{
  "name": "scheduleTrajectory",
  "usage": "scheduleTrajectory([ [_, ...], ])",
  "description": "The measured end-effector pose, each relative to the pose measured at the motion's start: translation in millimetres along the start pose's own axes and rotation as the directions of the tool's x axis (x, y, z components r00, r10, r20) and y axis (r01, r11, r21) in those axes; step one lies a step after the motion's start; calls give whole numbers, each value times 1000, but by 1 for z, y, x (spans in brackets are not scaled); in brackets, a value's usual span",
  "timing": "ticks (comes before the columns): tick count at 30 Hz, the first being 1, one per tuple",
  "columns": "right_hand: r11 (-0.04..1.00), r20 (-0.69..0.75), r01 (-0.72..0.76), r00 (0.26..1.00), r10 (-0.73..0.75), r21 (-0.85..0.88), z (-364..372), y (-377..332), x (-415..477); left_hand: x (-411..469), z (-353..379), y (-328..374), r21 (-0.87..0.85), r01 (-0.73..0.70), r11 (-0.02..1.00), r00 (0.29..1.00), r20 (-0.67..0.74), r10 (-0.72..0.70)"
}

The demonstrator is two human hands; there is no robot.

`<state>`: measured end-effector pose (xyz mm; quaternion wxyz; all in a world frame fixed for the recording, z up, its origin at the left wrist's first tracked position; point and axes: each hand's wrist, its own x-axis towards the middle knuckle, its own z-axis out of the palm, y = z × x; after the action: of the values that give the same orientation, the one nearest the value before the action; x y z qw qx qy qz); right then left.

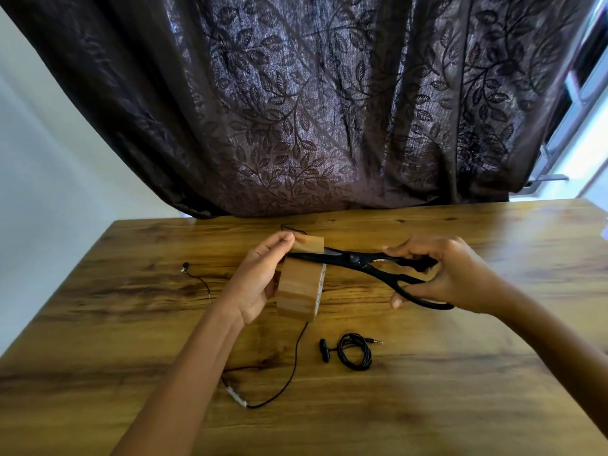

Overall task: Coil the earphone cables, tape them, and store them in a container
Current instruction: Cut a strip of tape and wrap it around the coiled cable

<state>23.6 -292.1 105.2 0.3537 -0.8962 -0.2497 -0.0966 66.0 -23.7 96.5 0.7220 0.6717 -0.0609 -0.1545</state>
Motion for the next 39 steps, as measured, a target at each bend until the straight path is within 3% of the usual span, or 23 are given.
scheduleTrajectory([
  [11,992,-75,5,997,-15,-123,5,5,-5,0,4,0,-22,22,1000,999,-33,-22],
  [27,996,-165,-27,986,13,-80,12,11,-18,4,6,1,-114,7,993,983,-183,-28],
  [30,993,-237,-107,967,93,-45,17,18,-28,4,4,1,-113,3,994,979,-202,-26],
  [34,935,-364,-352,865,345,50,33,31,-43,5,3,-3,-98,13,995,977,-211,-34],
  [39,732,-401,-663,721,565,-160,62,55,-60,6,9,-8,-88,32,996,979,-199,-49],
])
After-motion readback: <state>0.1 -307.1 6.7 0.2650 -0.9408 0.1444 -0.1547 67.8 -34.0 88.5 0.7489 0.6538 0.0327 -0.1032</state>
